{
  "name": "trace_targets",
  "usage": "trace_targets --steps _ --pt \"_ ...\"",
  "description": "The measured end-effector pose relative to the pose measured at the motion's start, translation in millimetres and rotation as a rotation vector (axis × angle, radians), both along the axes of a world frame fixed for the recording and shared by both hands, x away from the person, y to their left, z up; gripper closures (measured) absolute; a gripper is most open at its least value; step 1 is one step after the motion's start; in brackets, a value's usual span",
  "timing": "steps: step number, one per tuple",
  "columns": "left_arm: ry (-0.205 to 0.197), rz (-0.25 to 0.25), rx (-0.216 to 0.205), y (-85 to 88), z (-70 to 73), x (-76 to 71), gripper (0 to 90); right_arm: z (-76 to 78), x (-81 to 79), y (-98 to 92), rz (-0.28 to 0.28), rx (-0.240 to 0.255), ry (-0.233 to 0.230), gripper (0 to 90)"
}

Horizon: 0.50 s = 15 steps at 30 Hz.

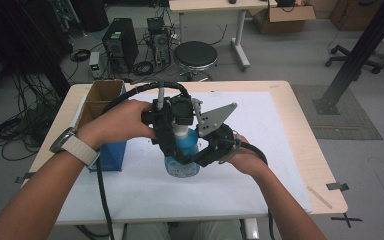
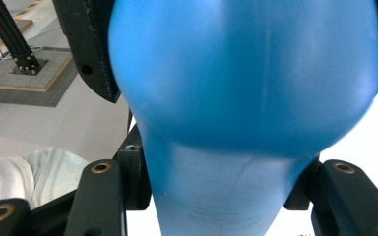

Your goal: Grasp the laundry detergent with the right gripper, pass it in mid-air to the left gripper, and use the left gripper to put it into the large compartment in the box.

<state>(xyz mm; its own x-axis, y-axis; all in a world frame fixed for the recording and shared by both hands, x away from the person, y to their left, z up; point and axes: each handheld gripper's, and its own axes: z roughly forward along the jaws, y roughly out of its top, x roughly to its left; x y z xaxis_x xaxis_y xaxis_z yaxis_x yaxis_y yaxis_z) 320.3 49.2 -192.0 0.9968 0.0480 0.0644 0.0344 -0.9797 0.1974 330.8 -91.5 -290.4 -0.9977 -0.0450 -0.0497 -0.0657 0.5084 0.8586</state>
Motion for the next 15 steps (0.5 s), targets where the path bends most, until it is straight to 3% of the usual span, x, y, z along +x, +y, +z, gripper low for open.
trace_targets --steps 15 --pt "-0.008 -0.006 -0.013 2.4 -0.9 -0.8 26.1 -0.2 -0.2 1.7 0.001 -0.004 0.000 44.7"
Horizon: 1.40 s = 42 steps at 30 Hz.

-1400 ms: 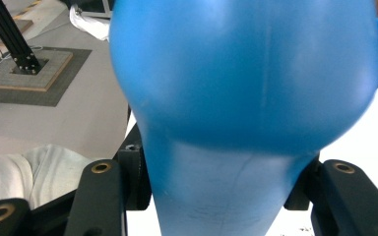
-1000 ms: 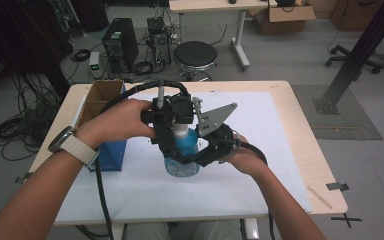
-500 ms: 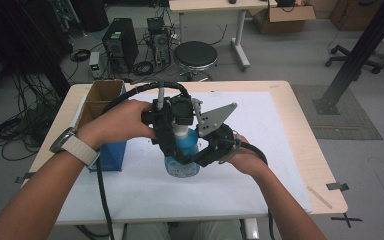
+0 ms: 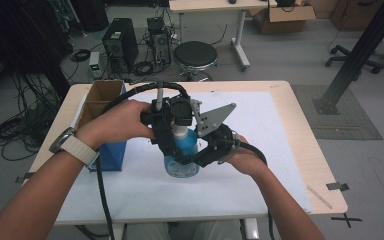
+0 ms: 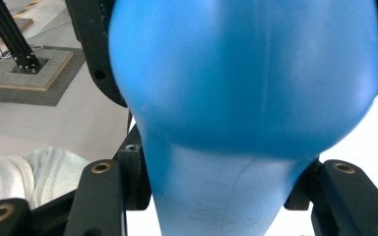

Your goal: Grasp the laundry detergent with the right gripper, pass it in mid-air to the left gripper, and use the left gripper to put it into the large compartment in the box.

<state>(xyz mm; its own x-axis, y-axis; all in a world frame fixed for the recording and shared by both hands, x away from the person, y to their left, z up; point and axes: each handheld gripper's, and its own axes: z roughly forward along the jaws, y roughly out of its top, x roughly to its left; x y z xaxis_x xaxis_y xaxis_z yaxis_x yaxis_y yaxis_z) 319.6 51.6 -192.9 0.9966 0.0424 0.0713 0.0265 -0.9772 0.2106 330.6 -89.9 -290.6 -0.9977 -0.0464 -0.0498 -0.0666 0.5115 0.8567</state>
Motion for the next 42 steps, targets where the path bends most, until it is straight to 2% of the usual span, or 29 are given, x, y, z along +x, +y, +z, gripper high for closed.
trace_targets --steps 4,11,16,19,30,37,41,42 --pt "-0.002 -0.008 0.005 -0.1 -0.2 -0.4 29.5 -0.4 0.2 0.6 -0.002 0.004 0.000 44.7" --pt "-0.012 -0.018 -0.009 -0.9 0.8 -1.2 32.2 -0.6 -0.4 1.1 -0.002 0.006 0.004 44.7" --pt "-0.006 -0.033 -0.018 -1.3 1.3 -2.6 37.4 -0.8 -0.6 0.3 -0.004 0.006 0.000 44.7" --pt "-0.010 -0.037 -0.035 -0.6 1.5 -3.1 37.6 -0.6 -0.6 -0.6 -0.005 0.011 0.000 44.7" --pt "-0.028 -0.043 -0.026 -0.9 0.9 -6.2 38.0 -1.5 -1.8 0.3 -0.004 0.010 -0.011 44.7" --pt "-0.019 -0.035 -0.028 -1.0 2.6 -5.8 38.2 -0.1 -2.6 0.3 0.000 0.003 -0.006 44.4" --pt "-0.008 -0.025 -0.034 -1.8 5.4 -6.6 38.1 0.5 -2.6 -3.8 0.004 0.018 0.003 40.9" --pt "-0.010 -0.019 -0.032 -1.2 6.5 -6.7 38.2 0.3 -3.3 -10.5 -0.022 0.019 0.005 28.1"
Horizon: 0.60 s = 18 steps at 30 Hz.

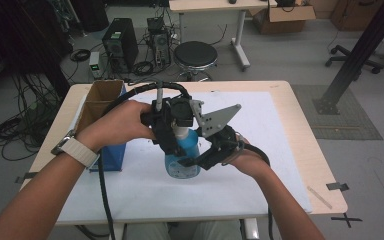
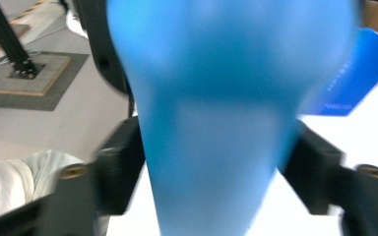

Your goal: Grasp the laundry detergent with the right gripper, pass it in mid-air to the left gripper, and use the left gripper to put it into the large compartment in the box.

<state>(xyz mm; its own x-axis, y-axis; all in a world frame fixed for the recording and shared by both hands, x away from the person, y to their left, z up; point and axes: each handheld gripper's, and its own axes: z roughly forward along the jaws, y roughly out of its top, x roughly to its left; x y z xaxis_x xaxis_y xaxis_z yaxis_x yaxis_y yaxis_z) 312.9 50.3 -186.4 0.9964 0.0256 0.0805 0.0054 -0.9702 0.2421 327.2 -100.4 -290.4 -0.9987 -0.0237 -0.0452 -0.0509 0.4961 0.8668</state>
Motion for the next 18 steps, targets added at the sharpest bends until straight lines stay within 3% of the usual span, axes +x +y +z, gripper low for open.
trace_targets --steps 4,9,10,11,12,13,16,18 --pt "0.003 0.020 -0.010 2.7 1.0 0.8 38.1 0.2 0.5 -22.3 -0.042 -0.008 0.035 16.6" --pt "-0.014 0.077 0.009 7.2 1.9 4.8 38.1 0.0 2.8 -56.8 -0.139 -0.052 0.066 10.0" --pt "-0.014 0.077 0.009 7.2 1.9 4.8 38.1 0.0 2.8 -56.8 -0.139 -0.052 0.066 10.0" --pt "-0.023 0.111 0.017 9.0 3.1 6.1 38.1 0.5 4.6 -72.2 -0.199 -0.106 0.062 7.7" --pt "-0.023 0.111 0.017 9.0 3.1 6.1 38.1 0.5 4.6 -72.2 -0.199 -0.106 0.062 7.7" --pt "-0.029 0.138 0.022 10.8 5.5 7.8 38.1 1.8 6.0 -83.8 -0.235 -0.143 0.071 7.2" --pt "-0.035 0.164 0.020 12.4 8.3 9.4 38.1 4.2 7.9 -95.6 -0.274 -0.175 0.076 5.4" --pt "-0.049 0.207 0.014 15.2 14.6 12.0 38.1 8.1 9.6 -108.4 -0.319 -0.223 0.073 4.6"
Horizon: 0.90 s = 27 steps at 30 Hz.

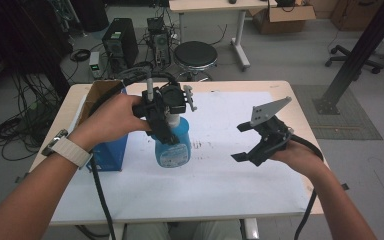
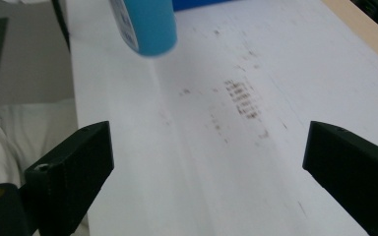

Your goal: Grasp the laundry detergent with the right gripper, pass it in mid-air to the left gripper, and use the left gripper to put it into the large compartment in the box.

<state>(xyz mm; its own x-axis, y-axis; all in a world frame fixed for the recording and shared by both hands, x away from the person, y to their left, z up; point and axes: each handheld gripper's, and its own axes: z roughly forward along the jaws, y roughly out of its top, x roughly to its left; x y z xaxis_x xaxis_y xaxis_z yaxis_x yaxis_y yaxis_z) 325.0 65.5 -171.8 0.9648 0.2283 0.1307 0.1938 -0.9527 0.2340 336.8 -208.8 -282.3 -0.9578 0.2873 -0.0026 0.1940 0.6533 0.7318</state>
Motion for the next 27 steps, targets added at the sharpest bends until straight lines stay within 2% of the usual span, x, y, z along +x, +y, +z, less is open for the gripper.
trace_targets --steps 1,2,3,4,6,7,8,11,12,14,18,19,20,21,22,27 --pt "0.000 0.000 0.000 0.0 0.0 0.0 38.0 0.0 0.0 0.0 0.000 0.000 0.000 4.6" --pt "-0.009 0.033 -0.001 1.7 4.9 1.8 38.0 3.3 1.4 -8.0 -0.026 -0.042 -0.002 4.3" --pt "-0.009 0.033 -0.001 1.7 4.9 1.8 38.0 3.3 1.4 -8.0 -0.026 -0.042 -0.002 4.3" --pt "-0.014 0.056 -0.001 2.6 8.4 2.9 38.0 6.1 2.5 -13.3 -0.047 -0.081 -0.008 3.6" --pt "-0.020 0.094 -0.006 4.4 13.8 5.0 38.0 7.3 2.8 -15.5 -0.058 -0.096 -0.005 3.7" --pt "-0.022 0.132 -0.012 6.5 19.3 7.2 38.0 8.7 3.6 -19.5 -0.064 -0.137 -0.003 3.8" --pt "-0.022 0.132 -0.012 6.5 19.3 7.2 38.0 8.7 3.6 -19.5 -0.064 -0.137 -0.003 3.8" --pt "-0.029 0.186 -0.012 9.2 28.1 10.1 38.0 8.3 5.5 -25.3 -0.086 -0.224 -0.001 3.7" --pt "-0.039 0.225 -0.013 10.7 33.1 12.0 38.0 7.5 6.9 -28.5 -0.092 -0.253 0.010 3.8" --pt "-0.049 0.263 -0.009 11.8 37.0 14.2 38.0 7.5 8.5 -31.8 -0.097 -0.289 0.008 3.6" --pt "-0.069 0.357 -0.008 16.0 45.7 20.5 37.9 8.6 11.2 -36.5 -0.110 -0.348 0.003 3.5" --pt "-0.069 0.357 -0.008 16.0 45.7 20.5 38.0 8.6 11.2 -36.5 -0.110 -0.348 0.003 3.5" --pt "-0.076 0.415 -0.018 20.4 50.6 24.4 38.0 9.5 11.7 -38.5 -0.111 -0.372 0.010 3.5" --pt "-0.081 0.440 -0.023 22.3 52.7 25.8 38.0 9.8 11.8 -39.5 -0.111 -0.381 0.016 3.6" --pt "-0.081 0.440 -0.023 22.3 52.7 25.8 38.0 9.8 11.8 -39.5 -0.111 -0.381 0.016 3.6" --pt "-0.106 0.554 -0.043 34.6 62.9 34.1 38.0 11.1 11.4 -46.8 -0.119 -0.442 0.037 3.6"
